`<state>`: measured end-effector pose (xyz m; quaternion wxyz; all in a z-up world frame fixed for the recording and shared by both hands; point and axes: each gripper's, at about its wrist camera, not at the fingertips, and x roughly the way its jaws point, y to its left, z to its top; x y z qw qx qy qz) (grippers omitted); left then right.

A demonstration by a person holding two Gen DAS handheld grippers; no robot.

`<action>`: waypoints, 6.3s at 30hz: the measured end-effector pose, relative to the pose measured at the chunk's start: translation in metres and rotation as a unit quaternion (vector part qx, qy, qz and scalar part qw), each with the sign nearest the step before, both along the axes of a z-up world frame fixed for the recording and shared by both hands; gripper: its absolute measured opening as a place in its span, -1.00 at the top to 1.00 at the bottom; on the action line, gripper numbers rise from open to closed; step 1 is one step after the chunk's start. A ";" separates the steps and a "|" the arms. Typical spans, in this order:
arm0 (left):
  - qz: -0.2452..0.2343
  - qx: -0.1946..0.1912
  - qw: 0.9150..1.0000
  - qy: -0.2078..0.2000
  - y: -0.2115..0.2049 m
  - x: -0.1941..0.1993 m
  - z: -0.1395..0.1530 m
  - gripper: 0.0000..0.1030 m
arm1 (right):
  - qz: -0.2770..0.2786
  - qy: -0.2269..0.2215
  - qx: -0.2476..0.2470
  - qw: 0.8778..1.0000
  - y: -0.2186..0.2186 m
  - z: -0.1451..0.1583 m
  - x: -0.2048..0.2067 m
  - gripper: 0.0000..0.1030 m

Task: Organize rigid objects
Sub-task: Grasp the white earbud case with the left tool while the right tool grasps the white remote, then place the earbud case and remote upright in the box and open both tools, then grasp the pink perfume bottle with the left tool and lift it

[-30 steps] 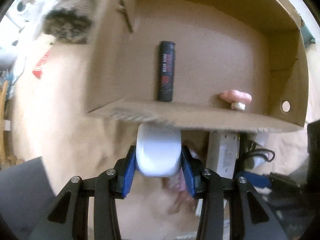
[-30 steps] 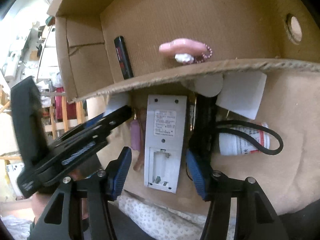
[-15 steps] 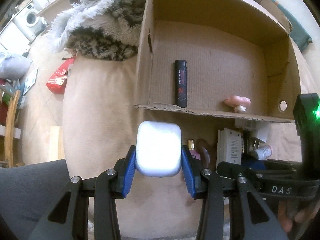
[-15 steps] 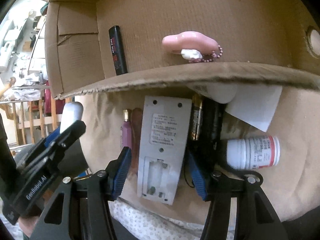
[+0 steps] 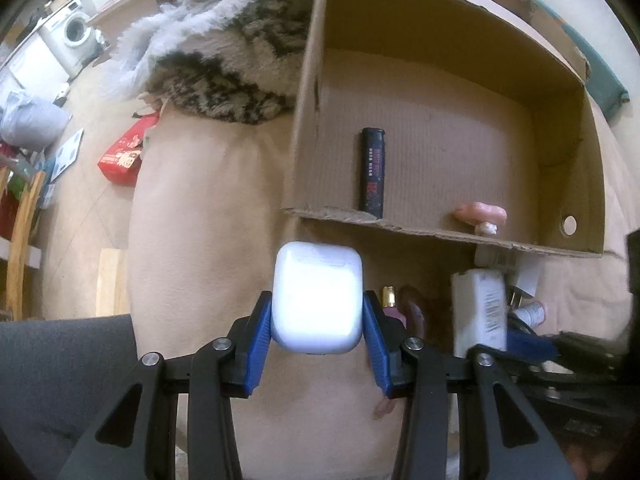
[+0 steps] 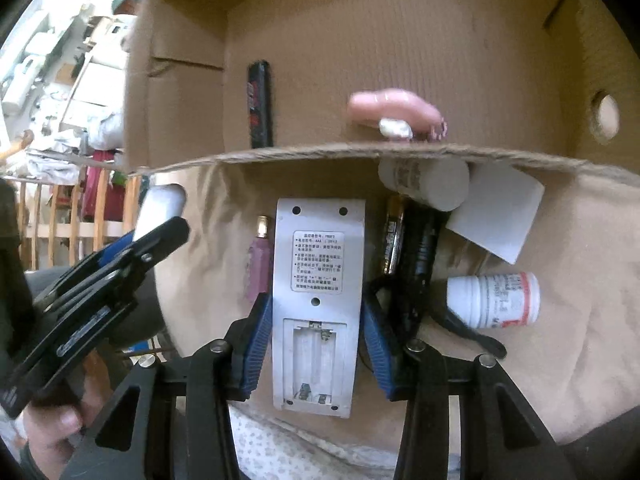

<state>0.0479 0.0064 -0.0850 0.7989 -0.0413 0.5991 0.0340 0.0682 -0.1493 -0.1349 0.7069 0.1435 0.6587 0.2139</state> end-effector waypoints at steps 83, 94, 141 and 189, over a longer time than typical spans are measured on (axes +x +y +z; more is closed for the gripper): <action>-0.094 0.006 0.994 -0.048 -0.069 0.106 -0.004 0.23 | -0.042 -0.161 -0.114 0.979 -0.034 0.053 0.108 0.19; -0.100 -0.002 0.993 -0.063 -0.074 0.103 0.003 -0.22 | -0.065 -0.171 -0.062 0.981 -0.035 0.062 0.115 -0.37; -0.011 -0.047 0.996 -0.076 0.002 -0.004 0.058 -0.27 | -0.090 -0.219 -0.067 0.969 -0.080 0.103 0.004 -0.46; -0.068 -0.041 0.990 0.117 -0.046 0.023 -0.072 0.56 | -0.112 -0.049 -0.047 0.991 -0.094 0.026 0.006 -0.46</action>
